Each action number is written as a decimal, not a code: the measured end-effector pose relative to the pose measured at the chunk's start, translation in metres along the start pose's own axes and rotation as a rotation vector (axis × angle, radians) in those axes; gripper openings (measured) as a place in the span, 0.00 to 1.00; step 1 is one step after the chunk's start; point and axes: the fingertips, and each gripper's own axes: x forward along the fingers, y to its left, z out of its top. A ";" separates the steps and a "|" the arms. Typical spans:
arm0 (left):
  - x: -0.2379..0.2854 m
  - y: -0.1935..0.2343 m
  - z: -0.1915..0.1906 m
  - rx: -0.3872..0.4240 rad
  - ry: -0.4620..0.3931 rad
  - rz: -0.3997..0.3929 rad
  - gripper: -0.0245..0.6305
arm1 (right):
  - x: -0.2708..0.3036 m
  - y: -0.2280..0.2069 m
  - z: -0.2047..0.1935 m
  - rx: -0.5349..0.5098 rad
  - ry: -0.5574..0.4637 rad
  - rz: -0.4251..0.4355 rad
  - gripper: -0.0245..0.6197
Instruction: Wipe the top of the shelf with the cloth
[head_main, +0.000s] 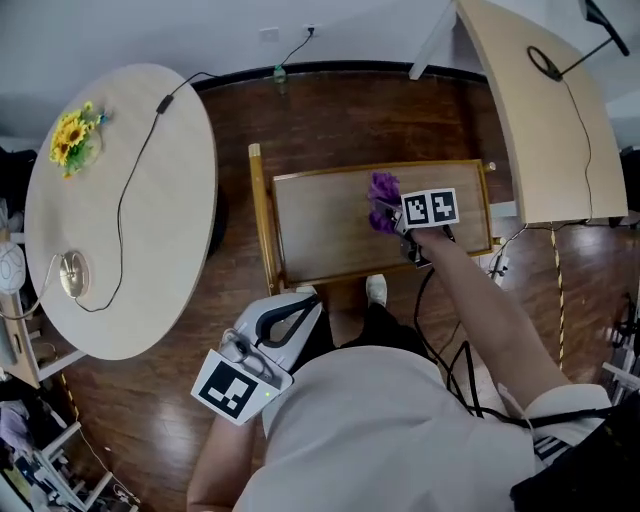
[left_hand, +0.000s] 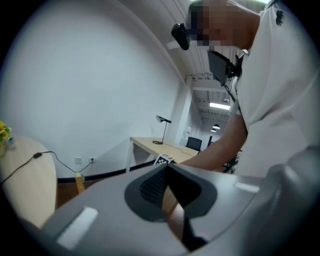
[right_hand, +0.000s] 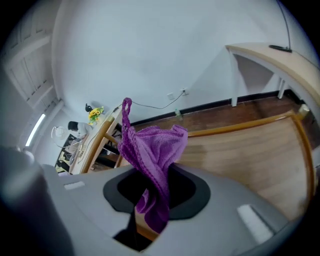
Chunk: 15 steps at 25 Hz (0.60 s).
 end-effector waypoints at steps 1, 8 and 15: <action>0.012 -0.005 0.002 0.003 0.001 -0.011 0.07 | -0.020 -0.026 -0.005 0.011 -0.009 -0.034 0.20; 0.086 -0.045 0.018 0.030 0.024 -0.041 0.07 | -0.140 -0.229 -0.025 0.089 -0.027 -0.301 0.20; 0.124 -0.076 0.020 0.029 0.072 -0.009 0.07 | -0.165 -0.328 -0.012 0.062 0.017 -0.406 0.20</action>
